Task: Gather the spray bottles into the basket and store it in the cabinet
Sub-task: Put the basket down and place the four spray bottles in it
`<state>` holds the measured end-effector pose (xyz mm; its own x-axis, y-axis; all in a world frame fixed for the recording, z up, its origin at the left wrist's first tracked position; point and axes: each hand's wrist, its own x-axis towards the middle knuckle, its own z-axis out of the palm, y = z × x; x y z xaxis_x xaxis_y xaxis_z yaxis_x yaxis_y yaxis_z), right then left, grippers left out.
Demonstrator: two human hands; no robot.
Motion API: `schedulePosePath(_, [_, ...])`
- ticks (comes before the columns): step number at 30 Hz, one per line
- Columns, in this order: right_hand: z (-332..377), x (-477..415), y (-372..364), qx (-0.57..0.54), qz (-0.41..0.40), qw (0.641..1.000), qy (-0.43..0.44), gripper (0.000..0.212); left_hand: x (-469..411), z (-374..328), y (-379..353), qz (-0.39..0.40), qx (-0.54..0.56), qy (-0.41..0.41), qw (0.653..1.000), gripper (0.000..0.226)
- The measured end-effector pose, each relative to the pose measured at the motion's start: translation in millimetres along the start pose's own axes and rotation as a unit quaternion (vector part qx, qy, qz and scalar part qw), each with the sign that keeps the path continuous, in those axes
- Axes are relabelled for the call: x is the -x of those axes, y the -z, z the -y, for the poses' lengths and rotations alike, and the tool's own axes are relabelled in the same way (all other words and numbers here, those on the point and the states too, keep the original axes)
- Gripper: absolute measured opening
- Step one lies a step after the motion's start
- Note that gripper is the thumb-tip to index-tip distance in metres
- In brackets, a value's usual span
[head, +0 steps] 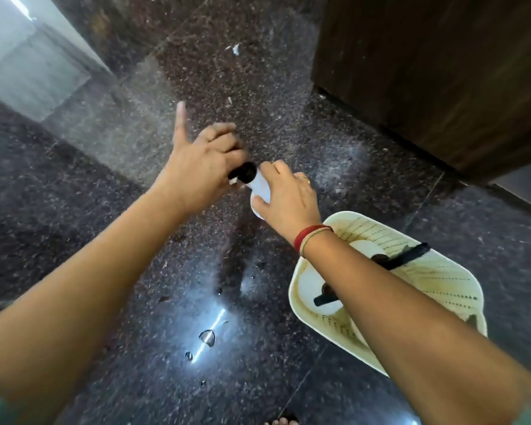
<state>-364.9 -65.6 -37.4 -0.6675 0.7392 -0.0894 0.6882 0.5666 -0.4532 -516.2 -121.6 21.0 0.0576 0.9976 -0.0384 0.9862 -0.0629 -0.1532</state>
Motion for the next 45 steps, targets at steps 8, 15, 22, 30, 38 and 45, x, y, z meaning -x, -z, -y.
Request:
schedulePosePath(8, [-21,64,108,-0.099,-0.083,0.983,-0.131,0.037,-51,-73,125,-0.069,0.075,-0.170,0.980,0.028])
schedulePosePath(15, [-61,139,154,-0.166,-0.186,0.938,-0.240,0.041,-69,-169,172,-0.092,0.146,-0.219,0.960,0.029])
schedulePosePath(22, [-108,196,148,-0.229,-0.275,0.865,-0.352,0.027,-73,-268,151,0.102,0.402,-0.125,0.902,0.119])
schedulePosePath(30, [-145,219,115,-0.251,-0.283,0.814,-0.441,0.023,-65,-315,113,0.110,0.451,-0.081,0.882,0.029])
schedulePosePath(38, [-168,232,110,-0.295,-0.166,0.838,-0.428,0.032,-59,-319,82,0.115,0.369,-0.102,0.917,0.029])
schedulePosePath(45, [-176,241,156,-0.593,-0.204,0.601,-0.495,0.031,-44,-326,54,0.158,0.344,-0.082,0.922,0.023])
